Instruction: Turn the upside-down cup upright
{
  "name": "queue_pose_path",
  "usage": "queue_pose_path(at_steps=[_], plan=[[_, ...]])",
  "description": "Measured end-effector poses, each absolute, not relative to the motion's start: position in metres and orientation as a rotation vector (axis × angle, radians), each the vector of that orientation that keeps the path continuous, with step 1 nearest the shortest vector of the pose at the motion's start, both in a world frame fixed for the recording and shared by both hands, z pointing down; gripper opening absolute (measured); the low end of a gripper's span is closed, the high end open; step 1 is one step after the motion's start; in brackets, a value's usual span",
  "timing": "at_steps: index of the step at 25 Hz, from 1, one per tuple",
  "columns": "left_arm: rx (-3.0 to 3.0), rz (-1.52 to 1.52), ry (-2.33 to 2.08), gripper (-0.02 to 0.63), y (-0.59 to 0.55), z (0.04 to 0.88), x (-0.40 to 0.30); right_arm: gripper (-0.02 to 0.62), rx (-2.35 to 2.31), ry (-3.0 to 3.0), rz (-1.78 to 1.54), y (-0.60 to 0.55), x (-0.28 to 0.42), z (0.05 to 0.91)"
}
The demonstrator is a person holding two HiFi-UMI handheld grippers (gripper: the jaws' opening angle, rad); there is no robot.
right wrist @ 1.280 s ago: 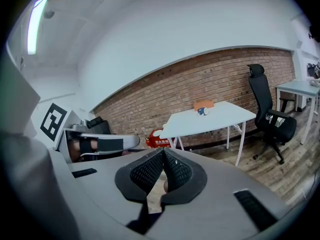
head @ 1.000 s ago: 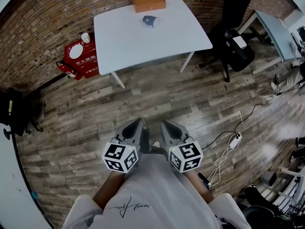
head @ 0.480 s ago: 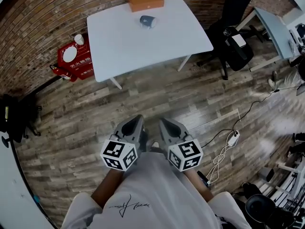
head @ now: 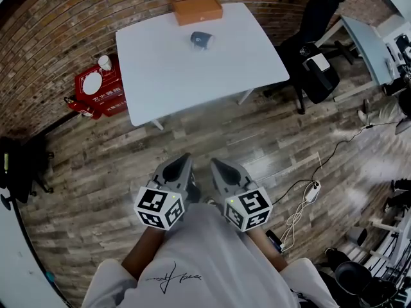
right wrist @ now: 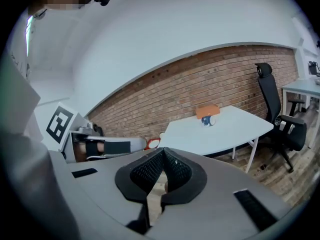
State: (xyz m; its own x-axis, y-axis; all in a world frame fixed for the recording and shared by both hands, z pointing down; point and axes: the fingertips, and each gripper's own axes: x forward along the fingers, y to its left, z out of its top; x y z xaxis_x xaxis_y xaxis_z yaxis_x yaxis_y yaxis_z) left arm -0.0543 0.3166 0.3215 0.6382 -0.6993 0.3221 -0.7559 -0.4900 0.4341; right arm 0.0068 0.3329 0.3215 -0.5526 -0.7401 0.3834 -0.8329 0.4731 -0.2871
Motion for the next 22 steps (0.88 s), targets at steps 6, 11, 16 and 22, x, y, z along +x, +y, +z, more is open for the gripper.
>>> queue_pose_path(at_steps=[6,11,16,22], plan=[[2.302,0.117,-1.132,0.011,0.291,0.321,-0.072,0.02,1.288,-2.592,0.648,0.314,-0.021,0.309],[2.31,0.102,-1.122,0.011,0.28,0.317,-0.086,0.02,1.298,-2.589,0.7,0.304,-0.036,0.311],[2.292,0.072,-1.144,0.011,0.275,0.311,-0.103,0.02,1.294,-2.584,0.696,0.296,-0.046,0.309],[2.266,0.049,-1.157,0.011,0.276,0.312,-0.115,0.02,1.31,-2.58,0.68,0.291,-0.049,0.308]])
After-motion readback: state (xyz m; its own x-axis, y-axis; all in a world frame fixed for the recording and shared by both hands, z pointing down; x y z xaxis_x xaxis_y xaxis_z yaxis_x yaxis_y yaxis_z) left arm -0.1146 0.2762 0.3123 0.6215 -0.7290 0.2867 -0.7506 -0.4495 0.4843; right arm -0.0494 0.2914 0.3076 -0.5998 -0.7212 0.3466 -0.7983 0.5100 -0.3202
